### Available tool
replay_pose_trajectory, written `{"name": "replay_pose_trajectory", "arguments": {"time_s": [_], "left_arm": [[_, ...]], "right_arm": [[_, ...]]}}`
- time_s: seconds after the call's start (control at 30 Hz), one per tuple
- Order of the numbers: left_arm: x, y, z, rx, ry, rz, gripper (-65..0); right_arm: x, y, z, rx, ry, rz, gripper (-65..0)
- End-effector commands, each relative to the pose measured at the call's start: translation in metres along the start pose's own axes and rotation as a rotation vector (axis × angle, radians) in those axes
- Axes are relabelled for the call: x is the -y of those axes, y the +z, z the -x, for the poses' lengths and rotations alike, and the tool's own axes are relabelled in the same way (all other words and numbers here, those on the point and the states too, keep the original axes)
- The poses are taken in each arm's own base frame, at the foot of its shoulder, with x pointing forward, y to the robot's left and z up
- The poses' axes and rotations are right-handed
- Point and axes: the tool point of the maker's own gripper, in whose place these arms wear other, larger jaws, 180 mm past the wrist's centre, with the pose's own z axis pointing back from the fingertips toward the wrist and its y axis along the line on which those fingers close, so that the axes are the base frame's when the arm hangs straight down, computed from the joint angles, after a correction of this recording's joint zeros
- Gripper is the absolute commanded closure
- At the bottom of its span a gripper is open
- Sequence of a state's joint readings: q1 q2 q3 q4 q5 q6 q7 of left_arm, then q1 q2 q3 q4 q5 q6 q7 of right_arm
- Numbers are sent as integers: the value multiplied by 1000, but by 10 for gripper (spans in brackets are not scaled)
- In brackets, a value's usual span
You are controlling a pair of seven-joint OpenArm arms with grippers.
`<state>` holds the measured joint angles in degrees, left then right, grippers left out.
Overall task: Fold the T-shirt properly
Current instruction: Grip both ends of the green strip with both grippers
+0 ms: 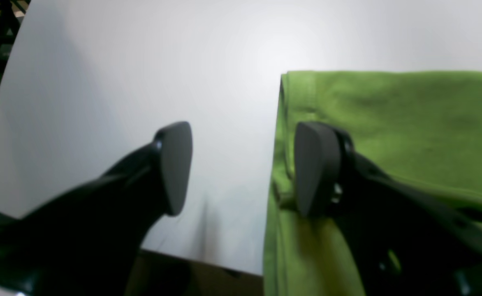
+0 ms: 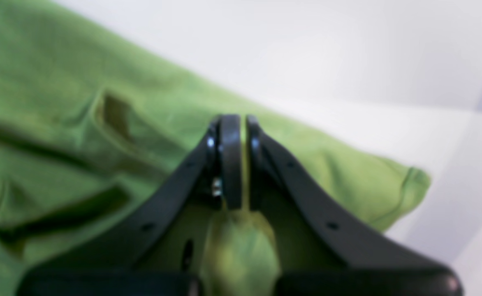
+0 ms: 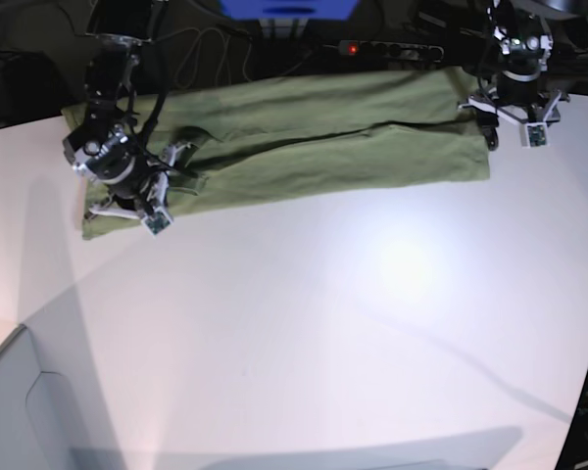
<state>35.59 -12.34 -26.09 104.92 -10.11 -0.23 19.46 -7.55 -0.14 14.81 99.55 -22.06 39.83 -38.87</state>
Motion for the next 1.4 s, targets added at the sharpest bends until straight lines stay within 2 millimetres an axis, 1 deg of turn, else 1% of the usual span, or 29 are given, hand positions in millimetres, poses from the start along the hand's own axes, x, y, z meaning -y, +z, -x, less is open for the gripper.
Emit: {"name": "replay_pose_trajectory", "arguments": {"time_s": [0.0,0.13,0.2,0.27,0.33,0.4,0.5,0.57,0.6,0.73,0.8,0.87,0.93,1.0,1.07,1.13,1.23,1.27,1.37], "left_arm": [[-4,2,-9,33,-10,-8,-377],[-4,1,-12,42,-11,-10,-377],[-4,1,-13,44,-9,-10,-377],[-4,1,-13,43,-12,-11,-377],[-4,1,-13,44,-9,-10,-377],[-4,1,-13,44,-9,-10,-377],[-4,1,-12,42,-9,-11,-377],[-5,2,-10,38,-9,-12,-378],[-5,2,-10,38,-9,-13,-378],[-4,3,-8,33,-1,-14,-379],[-1,4,-4,25,22,-16,-379],[-1,5,-1,21,40,-24,-379],[0,7,4,15,70,-36,-379],[3,8,7,10,88,-35,-379],[7,8,9,6,96,-30,-379],[12,9,11,4,136,-22,-379],[16,10,10,10,199,5,-380],[18,11,12,6,217,15,-380],[19,8,19,-9,251,22,-380]], "right_arm": [[-3,7,-5,32,8,1,0],[-30,22,2,21,92,-43,0],[-49,27,7,13,138,-86,0],[-58,34,15,-1,172,-106,0],[-62,42,21,-11,200,-112,0],[-58,51,25,-18,224,-99,0],[-49,62,25,-17,268,-71,0],[-44,70,23,-11,299,-54,0],[-42,73,19,1,309,-43,0],[-29,76,17,5,285,-1,0],[-21,75,7,29,257,29,0],[-14,74,1,42,234,53,0],[-11,72,-10,70,216,69,0],[-9,67,-14,77,203,69,0],[-7,58,-15,75,195,58,0],[-5,45,-12,65,177,39,0],[-3,30,-7,41,156,17,0],[-2,26,-6,38,151,13,0],[5,24,-9,41,152,25,0]]}}
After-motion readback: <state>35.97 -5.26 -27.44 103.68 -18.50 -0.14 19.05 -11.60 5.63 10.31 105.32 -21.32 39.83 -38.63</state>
